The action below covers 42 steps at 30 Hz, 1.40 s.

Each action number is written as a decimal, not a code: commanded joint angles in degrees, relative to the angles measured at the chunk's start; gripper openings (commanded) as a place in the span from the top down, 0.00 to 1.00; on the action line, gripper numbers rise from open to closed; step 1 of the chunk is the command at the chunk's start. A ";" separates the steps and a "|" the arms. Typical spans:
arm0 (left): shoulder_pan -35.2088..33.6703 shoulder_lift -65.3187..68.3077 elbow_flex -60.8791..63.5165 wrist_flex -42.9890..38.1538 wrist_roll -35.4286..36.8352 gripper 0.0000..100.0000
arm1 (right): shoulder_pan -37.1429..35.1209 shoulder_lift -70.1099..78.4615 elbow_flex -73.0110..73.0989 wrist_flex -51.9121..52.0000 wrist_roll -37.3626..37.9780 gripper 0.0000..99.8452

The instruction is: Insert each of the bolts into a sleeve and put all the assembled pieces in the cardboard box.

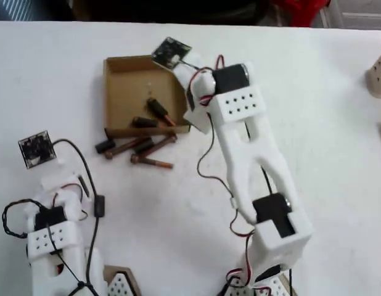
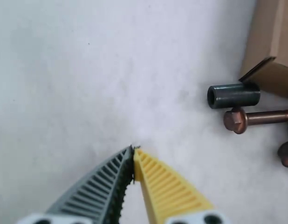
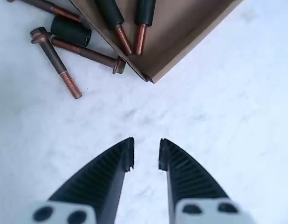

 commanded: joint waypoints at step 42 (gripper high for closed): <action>0.66 -0.84 0.53 -4.75 0.62 0.97 | -1.10 37.05 -37.63 -7.16 -19.16 0.85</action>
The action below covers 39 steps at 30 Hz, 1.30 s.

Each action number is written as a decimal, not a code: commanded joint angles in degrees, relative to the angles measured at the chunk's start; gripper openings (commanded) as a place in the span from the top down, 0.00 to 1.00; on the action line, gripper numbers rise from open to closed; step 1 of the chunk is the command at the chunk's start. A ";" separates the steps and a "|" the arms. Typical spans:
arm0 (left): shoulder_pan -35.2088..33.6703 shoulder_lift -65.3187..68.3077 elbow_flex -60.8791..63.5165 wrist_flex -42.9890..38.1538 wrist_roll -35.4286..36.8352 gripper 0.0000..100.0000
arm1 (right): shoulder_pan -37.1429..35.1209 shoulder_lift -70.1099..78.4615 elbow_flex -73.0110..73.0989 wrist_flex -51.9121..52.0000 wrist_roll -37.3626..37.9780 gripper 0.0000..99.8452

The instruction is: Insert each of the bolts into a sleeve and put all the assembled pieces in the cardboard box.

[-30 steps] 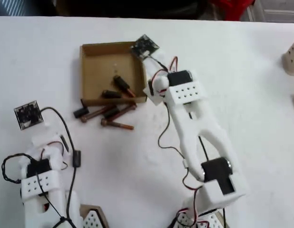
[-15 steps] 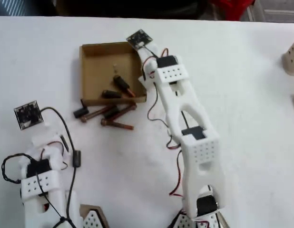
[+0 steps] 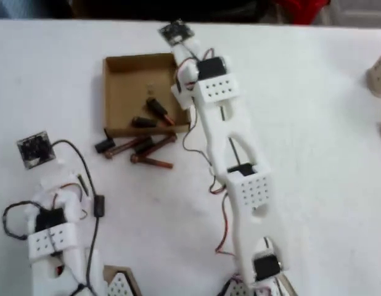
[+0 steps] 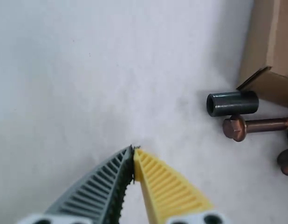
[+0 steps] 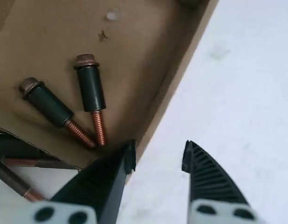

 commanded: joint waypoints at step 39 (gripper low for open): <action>0.40 -0.84 -0.44 -1.32 0.62 0.97 | -1.71 12.88 -3.08 10.59 4.04 0.98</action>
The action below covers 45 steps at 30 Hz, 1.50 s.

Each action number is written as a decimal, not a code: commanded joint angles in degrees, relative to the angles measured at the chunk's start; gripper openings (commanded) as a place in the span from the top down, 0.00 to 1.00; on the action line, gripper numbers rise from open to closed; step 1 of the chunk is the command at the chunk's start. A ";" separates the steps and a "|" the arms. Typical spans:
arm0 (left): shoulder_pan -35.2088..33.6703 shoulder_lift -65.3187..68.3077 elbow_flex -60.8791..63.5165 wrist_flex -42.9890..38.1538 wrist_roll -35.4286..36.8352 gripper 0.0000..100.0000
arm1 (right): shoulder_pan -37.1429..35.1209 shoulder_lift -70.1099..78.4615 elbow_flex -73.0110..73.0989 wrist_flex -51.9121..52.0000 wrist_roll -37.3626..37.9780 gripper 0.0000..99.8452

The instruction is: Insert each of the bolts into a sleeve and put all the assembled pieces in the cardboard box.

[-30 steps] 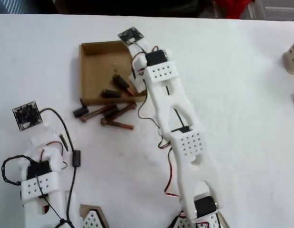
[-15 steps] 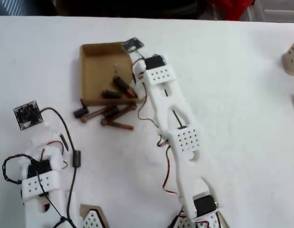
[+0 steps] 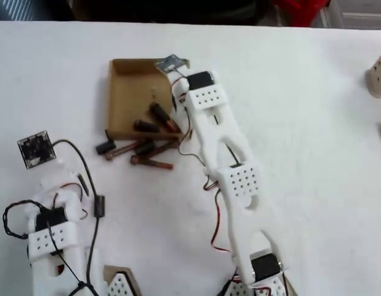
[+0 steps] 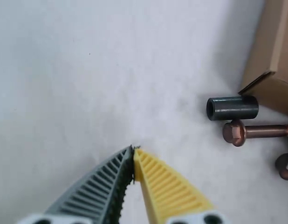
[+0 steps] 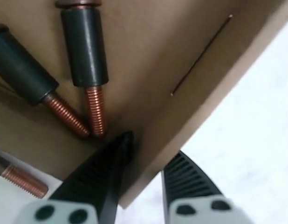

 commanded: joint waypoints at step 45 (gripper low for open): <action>0.40 -0.84 -0.44 -1.05 0.62 0.97 | 6.02 -53.32 78.42 -31.78 0.70 0.98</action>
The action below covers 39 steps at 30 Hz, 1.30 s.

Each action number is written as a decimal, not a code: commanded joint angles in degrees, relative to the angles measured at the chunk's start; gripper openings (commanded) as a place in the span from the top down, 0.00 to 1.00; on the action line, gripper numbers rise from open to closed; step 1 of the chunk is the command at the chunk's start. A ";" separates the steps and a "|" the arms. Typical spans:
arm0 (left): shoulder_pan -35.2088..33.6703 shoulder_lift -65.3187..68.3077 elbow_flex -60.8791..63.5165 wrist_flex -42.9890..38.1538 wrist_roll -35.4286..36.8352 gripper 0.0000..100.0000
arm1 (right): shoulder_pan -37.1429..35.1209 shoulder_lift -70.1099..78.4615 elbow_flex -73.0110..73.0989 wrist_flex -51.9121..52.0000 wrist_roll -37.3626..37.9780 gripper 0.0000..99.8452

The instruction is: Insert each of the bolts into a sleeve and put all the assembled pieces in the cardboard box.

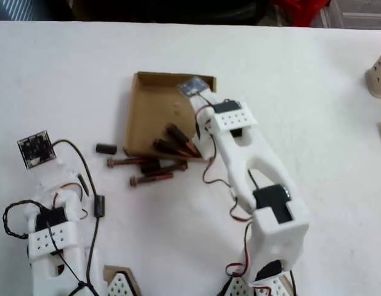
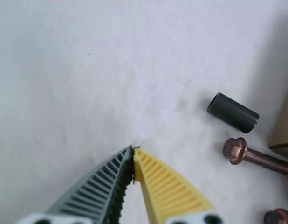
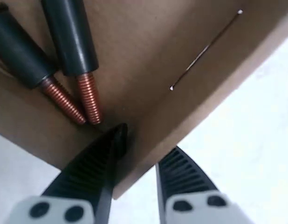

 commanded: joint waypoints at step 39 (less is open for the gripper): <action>-22.11 -0.48 -14.68 8.26 -11.16 0.97 | -3.21 -46.37 31.12 1.89 0.18 0.92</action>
